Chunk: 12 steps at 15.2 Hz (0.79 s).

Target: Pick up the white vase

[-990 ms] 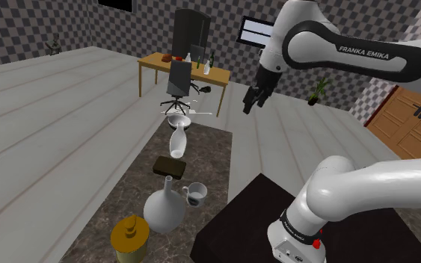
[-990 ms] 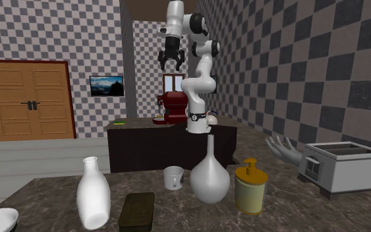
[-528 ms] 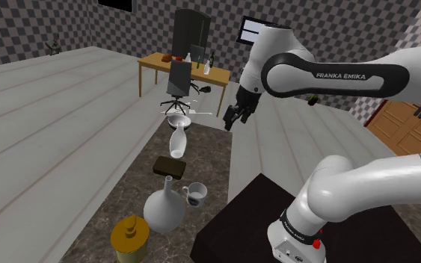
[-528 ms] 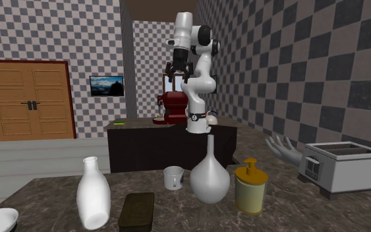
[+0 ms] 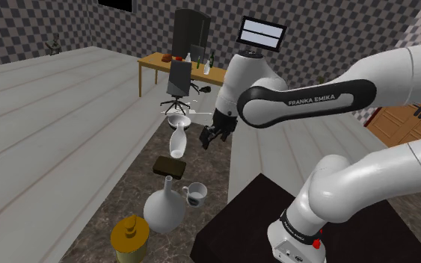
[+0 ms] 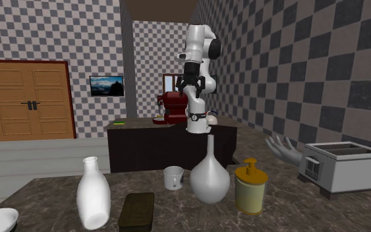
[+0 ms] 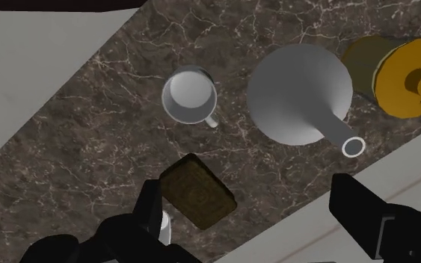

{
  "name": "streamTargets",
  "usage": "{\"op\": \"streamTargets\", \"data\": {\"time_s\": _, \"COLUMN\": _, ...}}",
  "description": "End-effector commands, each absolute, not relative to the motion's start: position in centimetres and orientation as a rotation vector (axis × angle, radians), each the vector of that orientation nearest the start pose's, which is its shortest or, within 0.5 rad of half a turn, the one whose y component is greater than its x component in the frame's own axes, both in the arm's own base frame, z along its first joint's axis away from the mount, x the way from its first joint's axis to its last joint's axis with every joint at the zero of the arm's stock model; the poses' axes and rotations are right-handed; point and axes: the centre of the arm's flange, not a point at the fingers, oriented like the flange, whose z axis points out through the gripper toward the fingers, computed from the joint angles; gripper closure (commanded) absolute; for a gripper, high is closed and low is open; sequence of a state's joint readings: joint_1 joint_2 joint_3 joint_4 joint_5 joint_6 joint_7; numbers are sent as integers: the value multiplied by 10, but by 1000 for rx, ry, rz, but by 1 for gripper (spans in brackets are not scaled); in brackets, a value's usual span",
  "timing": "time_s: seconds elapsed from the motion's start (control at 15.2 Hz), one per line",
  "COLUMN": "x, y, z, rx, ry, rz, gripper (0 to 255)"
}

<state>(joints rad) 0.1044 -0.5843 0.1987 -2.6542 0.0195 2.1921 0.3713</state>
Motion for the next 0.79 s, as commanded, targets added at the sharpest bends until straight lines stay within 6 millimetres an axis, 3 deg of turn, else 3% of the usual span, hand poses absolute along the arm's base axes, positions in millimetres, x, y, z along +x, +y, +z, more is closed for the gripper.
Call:
{"op": "streamTargets", "data": {"time_s": 0.0, "x": 363, "y": 126, "z": 409, "rx": -3175, "ry": 186, "rz": -230, "gripper": 0}}
{"op": "streamTargets", "data": {"time_s": 0.73, "x": 402, "y": 221, "z": 309, "rx": -3144, "ry": 280, "rz": -277, "gripper": 0}}
